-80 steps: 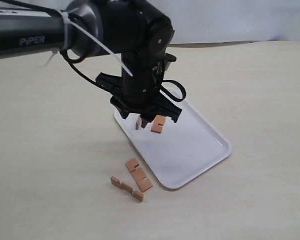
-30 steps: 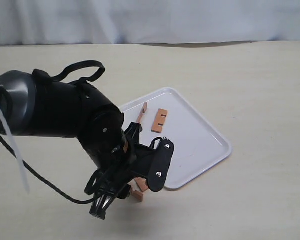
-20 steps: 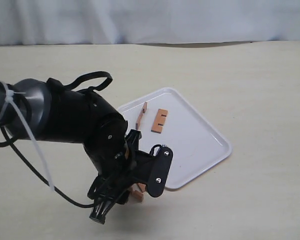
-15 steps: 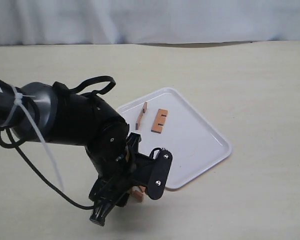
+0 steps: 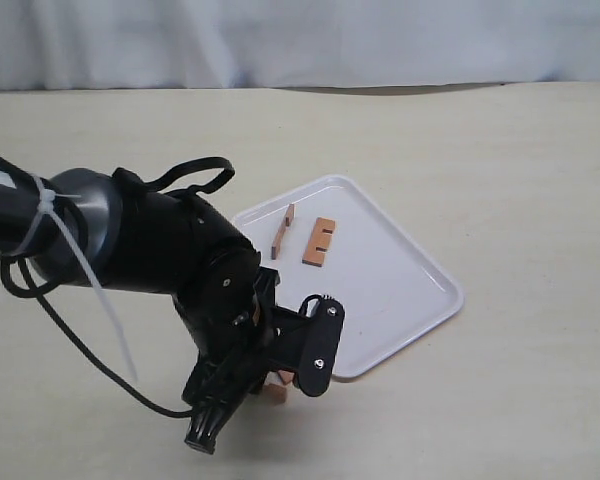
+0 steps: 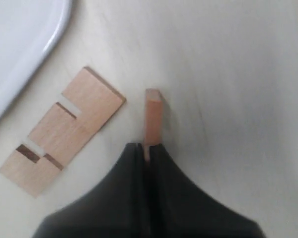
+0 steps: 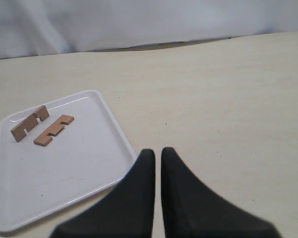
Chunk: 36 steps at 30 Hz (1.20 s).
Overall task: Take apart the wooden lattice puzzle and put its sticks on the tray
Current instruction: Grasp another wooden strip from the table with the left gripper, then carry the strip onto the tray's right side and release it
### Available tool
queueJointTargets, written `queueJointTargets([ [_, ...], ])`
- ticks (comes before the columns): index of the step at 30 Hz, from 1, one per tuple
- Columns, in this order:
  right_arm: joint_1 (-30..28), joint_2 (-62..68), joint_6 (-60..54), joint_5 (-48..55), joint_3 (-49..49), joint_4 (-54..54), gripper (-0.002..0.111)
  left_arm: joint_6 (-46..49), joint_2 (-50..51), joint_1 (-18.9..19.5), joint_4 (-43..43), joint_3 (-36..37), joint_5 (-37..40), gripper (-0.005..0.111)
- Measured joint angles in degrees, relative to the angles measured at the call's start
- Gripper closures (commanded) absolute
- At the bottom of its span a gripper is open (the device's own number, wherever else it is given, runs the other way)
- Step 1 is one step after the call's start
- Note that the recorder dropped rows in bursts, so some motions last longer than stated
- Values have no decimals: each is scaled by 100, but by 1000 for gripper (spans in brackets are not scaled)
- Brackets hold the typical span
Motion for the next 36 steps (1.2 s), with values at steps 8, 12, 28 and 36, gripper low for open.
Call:
queueJointTargets([
  [8, 0, 0, 0, 0, 0, 0, 104, -345, -549, 0, -398, 8, -187, 107],
  [12, 0, 0, 0, 0, 0, 0, 104, -1716, -865, 0, -635, -116, -1321, 107],
  [28, 0, 0, 0, 0, 0, 0, 104, -5596, 1357, 0, -658, -3342, -1165, 107],
  [36, 0, 0, 0, 0, 0, 0, 104, -6908, 2023, 0, 407, -3951, -277, 107],
])
